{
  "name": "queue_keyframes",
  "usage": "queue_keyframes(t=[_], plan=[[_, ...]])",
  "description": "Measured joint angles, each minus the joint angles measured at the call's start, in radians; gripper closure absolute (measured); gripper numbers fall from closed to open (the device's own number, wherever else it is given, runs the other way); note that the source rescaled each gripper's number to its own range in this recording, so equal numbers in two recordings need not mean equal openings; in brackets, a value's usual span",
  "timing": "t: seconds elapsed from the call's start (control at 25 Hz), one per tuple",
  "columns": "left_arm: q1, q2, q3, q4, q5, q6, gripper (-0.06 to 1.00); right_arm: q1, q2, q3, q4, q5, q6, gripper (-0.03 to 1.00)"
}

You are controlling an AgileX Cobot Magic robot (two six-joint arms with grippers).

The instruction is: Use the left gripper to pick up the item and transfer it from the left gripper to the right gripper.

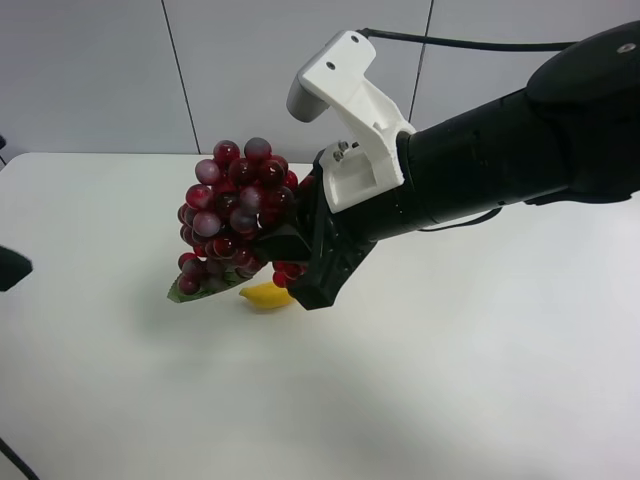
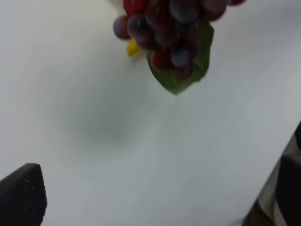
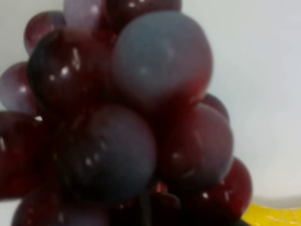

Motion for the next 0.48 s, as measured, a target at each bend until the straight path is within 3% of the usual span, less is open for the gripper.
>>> queue_keyframes(t=[0.28,0.48], plan=[[0.000,-0.237,0.179,-0.004,0.019,-0.052,-0.05,0.000,0.000,0.000,0.000,0.000,0.000,0.96],[0.000,-0.427,0.291,-0.053,0.023,-0.058,-0.05,0.000,0.000,0.000,0.000,0.001,0.000,0.96]])
